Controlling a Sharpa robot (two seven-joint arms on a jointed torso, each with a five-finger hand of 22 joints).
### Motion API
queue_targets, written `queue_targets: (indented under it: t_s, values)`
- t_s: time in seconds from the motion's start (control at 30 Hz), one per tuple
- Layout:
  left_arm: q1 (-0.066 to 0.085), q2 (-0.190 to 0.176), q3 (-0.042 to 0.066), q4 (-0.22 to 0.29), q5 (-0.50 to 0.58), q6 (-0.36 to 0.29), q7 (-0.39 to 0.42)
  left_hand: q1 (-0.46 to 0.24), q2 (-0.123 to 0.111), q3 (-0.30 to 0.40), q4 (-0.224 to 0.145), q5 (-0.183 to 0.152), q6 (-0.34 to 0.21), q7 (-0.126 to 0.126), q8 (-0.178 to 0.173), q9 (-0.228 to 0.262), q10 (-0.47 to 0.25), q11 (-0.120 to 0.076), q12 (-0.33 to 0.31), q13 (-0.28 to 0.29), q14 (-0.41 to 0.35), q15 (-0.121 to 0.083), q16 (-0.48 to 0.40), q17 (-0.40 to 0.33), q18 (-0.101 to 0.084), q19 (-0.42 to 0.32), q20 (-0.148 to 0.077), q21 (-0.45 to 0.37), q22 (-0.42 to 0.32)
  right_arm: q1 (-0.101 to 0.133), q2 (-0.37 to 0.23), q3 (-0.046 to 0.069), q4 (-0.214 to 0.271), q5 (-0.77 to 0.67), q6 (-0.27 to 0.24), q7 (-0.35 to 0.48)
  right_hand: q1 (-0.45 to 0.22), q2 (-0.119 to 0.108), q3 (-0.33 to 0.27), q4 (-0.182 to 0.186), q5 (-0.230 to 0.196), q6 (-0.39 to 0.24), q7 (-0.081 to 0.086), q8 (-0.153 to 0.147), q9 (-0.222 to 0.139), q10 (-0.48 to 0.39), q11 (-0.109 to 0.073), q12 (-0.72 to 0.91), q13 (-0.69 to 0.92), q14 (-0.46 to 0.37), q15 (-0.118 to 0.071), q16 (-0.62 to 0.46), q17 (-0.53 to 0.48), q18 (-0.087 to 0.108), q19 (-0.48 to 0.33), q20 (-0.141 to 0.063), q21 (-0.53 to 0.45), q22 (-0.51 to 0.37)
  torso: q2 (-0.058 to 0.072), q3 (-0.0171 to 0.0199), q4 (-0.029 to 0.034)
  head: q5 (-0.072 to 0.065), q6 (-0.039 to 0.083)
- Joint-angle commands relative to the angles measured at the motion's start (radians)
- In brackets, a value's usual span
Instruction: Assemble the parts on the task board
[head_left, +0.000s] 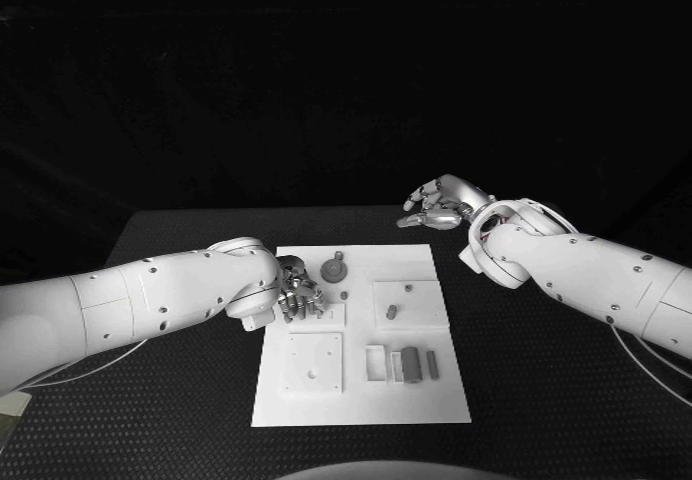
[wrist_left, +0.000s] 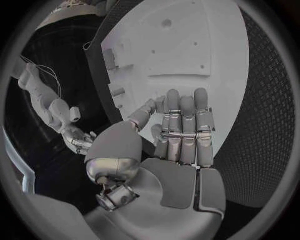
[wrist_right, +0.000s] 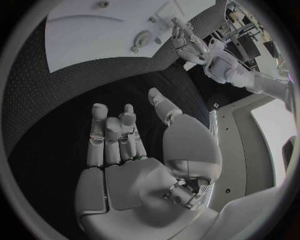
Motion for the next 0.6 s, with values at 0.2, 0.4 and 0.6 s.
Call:
queue_targets:
  t_s: [0.2,0.4,0.6]
  values:
    - [-0.004,0.002,0.001,-0.001,-0.04,0.007,-0.001,-0.001,0.011,0.007,0.0,0.006,0.042,-0.038,0.005,0.0,-0.001,-0.005,0.004,0.002,0.002,-0.006,0.006,-0.002,0.011,0.002,-0.006,0.004,0.002,0.0,0.001,0.001,0.002,0.002,0.01,0.009,0.003,0.011,-0.001,-0.006,0.002,-0.002,0.007,0.005,0.002,-0.003,-0.004,0.0,-0.002,-0.006,-0.005,-0.002,-0.001,0.015,-0.006,0.001,-0.006,0.006,0.0,0.0004,-0.0001,-0.002,-0.004]
    - [-0.005,0.002,0.001,-0.002,-0.054,0.011,-0.001,-0.002,0.011,0.008,-0.001,0.006,0.042,-0.038,0.005,0.001,-0.001,-0.006,0.005,0.003,0.001,-0.006,0.007,-0.003,0.011,0.002,-0.006,0.004,0.004,0.0,0.002,0.001,0.001,0.002,0.011,0.009,0.002,0.013,-0.002,-0.006,0.002,-0.002,0.007,0.005,0.002,-0.003,-0.004,0.0,-0.002,-0.006,-0.005,-0.002,-0.001,0.015,-0.006,0.001,-0.006,0.006,0.0,0.0003,0.0007,-0.003,-0.006]
    - [-0.007,0.002,0.001,-0.002,-0.057,0.02,-0.003,-0.003,0.011,0.009,-0.001,0.006,0.042,-0.039,0.005,0.001,-0.002,-0.006,0.006,0.004,0.001,-0.006,0.008,-0.003,0.011,0.002,-0.006,0.004,0.005,0.0,0.003,0.001,0.001,0.002,0.012,0.009,0.001,0.013,-0.002,-0.007,0.002,-0.002,0.007,0.005,0.002,-0.003,-0.004,0.001,-0.002,-0.006,-0.005,-0.002,-0.001,0.015,-0.006,0.001,-0.006,0.006,0.0,-0.0007,0.0006,-0.003,-0.008]
